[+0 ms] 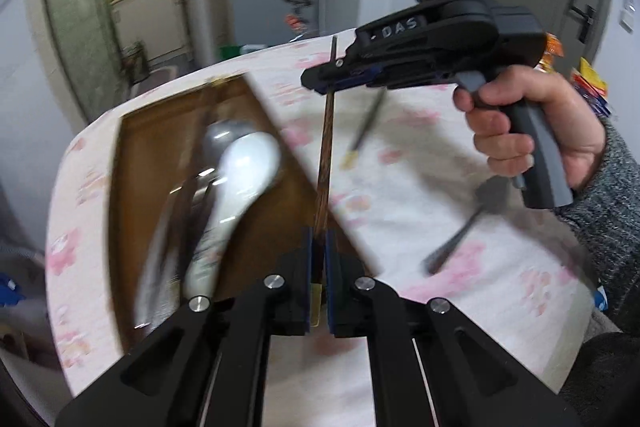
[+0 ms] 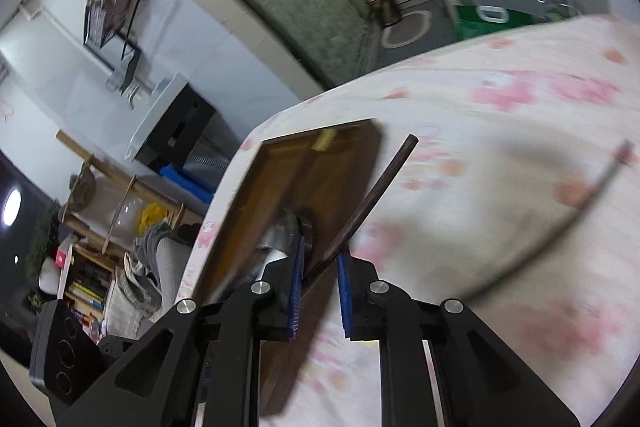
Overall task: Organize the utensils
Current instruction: 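Lay the chopstick in the tray and release with the left gripper, then move the left gripper to the cake server and grasp its handle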
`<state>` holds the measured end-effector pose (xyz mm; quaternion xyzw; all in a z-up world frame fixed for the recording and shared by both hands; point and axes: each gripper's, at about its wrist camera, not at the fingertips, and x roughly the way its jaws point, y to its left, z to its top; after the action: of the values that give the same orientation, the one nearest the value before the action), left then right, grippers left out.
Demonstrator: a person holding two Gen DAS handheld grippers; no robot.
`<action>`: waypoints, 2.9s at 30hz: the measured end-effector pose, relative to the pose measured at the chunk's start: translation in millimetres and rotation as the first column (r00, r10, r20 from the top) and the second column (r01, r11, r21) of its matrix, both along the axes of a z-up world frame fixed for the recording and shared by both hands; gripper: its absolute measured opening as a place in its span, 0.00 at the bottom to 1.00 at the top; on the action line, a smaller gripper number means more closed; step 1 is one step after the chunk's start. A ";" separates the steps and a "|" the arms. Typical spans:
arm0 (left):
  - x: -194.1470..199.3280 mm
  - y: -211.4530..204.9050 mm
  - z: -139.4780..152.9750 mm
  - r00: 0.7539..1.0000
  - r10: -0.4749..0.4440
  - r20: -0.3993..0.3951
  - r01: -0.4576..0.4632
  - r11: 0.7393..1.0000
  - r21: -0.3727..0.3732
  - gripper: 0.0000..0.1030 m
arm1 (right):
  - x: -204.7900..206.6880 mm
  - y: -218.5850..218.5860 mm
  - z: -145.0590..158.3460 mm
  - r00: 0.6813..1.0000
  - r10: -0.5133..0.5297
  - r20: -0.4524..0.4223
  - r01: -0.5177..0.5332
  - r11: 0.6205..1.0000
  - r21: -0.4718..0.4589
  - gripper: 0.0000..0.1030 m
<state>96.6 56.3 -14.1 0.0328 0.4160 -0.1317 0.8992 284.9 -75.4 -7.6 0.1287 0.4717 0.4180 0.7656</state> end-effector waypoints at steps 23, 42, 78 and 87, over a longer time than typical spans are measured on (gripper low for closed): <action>4.1 64.2 -7.0 0.987 0.161 -0.005 -0.160 0.985 0.061 0.58 | -11.3 61.9 7.8 0.997 0.053 0.061 -0.049 0.997 -0.066 0.60; -25.8 -66.6 8.0 0.983 -0.162 0.086 0.155 0.985 0.077 0.81 | -44.6 -135.8 15.4 0.992 -0.112 0.056 0.112 0.994 0.002 0.65; 44.2 -148.3 -30.1 0.963 -0.259 -0.075 0.258 0.966 -0.020 0.03 | -66.7 -233.0 -31.6 0.984 -0.166 -0.061 0.170 0.983 0.075 0.66; 42.0 -160.0 -35.9 0.961 -0.268 -0.067 0.269 0.963 0.005 0.07 | -56.8 -211.9 -39.4 0.982 -0.164 -0.098 0.165 0.986 0.005 0.66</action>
<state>138.6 -103.7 -50.0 0.0910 0.4378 -0.2505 0.8586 228.1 -287.3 -47.0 0.1926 0.4934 0.3496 0.7728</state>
